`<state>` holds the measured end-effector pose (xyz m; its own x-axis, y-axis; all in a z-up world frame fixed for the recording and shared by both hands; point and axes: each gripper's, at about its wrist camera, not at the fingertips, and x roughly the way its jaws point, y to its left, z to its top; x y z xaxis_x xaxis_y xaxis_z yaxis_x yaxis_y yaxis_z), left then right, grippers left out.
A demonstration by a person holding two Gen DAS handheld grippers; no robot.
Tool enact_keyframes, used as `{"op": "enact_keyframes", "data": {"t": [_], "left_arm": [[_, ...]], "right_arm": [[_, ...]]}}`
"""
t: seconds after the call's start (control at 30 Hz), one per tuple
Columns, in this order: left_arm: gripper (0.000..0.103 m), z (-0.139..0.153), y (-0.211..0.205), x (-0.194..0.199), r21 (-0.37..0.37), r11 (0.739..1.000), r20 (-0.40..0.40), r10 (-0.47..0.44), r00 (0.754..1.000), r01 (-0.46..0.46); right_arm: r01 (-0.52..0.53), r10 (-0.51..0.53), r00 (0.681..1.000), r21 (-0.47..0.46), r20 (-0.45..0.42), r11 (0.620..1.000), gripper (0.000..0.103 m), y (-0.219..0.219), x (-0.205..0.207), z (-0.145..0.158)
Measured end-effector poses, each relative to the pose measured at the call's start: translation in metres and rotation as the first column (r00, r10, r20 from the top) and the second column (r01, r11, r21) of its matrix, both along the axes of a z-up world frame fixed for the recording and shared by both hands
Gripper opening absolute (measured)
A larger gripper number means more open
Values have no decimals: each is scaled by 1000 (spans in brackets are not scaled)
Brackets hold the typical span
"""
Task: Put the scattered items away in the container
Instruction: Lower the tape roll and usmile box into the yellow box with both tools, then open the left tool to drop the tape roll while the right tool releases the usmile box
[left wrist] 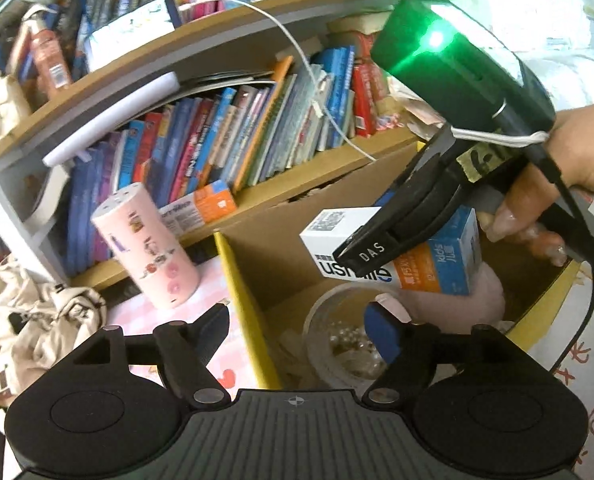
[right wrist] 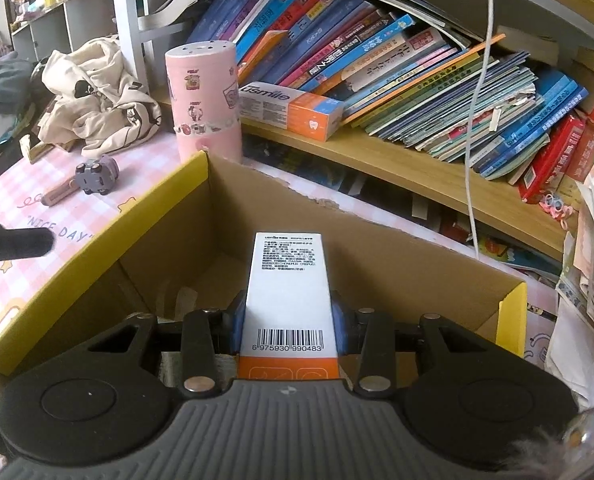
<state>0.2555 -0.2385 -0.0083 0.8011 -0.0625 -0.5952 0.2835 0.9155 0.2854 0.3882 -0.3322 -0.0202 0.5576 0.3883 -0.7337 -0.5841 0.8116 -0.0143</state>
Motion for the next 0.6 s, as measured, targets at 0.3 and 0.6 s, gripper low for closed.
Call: {"op": "enact_keyframes", "data": {"t": [0.3,0.6], "left_arm": [[78,17,28,-25,-75,993,23,91,996,-89],[79,19,41,-46,-126,983,5,137,991,-135]], "right_arm": [[3,-4,1000,27,13,1000,50,5,0,5],[15,-17,999,66,36,998,64,-5,-27,19]]}}
